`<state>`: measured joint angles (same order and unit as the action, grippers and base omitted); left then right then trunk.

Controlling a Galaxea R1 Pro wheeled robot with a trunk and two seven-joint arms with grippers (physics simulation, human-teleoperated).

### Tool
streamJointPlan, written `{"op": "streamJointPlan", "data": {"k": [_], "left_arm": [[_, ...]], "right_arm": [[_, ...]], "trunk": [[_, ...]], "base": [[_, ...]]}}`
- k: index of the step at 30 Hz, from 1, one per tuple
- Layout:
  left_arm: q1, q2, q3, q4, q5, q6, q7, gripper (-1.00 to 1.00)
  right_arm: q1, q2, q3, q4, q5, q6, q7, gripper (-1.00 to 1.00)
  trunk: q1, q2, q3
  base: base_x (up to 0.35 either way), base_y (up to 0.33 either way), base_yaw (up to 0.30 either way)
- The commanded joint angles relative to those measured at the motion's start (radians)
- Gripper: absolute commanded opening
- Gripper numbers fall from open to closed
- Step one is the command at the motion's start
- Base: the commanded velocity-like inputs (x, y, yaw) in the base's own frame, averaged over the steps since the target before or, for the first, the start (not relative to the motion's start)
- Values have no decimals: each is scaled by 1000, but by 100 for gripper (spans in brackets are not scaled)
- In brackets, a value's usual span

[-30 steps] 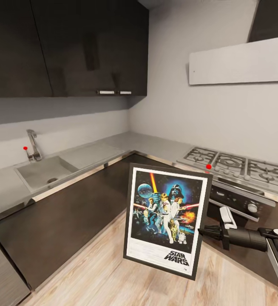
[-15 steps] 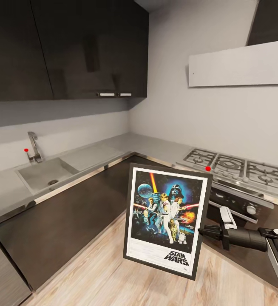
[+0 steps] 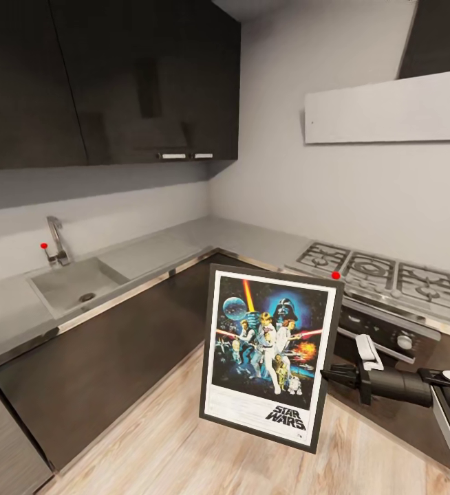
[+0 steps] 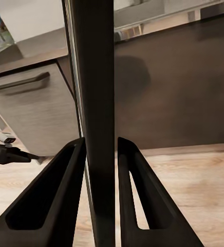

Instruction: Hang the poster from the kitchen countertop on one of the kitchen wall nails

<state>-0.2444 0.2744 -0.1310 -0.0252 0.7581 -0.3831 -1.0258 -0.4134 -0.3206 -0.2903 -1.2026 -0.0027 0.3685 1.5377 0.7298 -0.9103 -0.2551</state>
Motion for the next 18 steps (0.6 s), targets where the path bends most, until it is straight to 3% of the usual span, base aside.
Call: {"op": "streamJointPlan", "data": {"k": [1, 18], "left_arm": [[-1, 0, -9, 1, 8, -5, -2, 100], [-1, 0, -9, 1, 7, -5, 0, 100]], "right_arm": [[-1, 0, -1, 0, 0, 13, 5, -100], [-1, 0, -1, -1, 0, 12, 5, -100]], "trunk": [[-4, 6, 2], [-69, 125, 55]], "base": [[0, 0, 0], [0, 0, 0]]}}
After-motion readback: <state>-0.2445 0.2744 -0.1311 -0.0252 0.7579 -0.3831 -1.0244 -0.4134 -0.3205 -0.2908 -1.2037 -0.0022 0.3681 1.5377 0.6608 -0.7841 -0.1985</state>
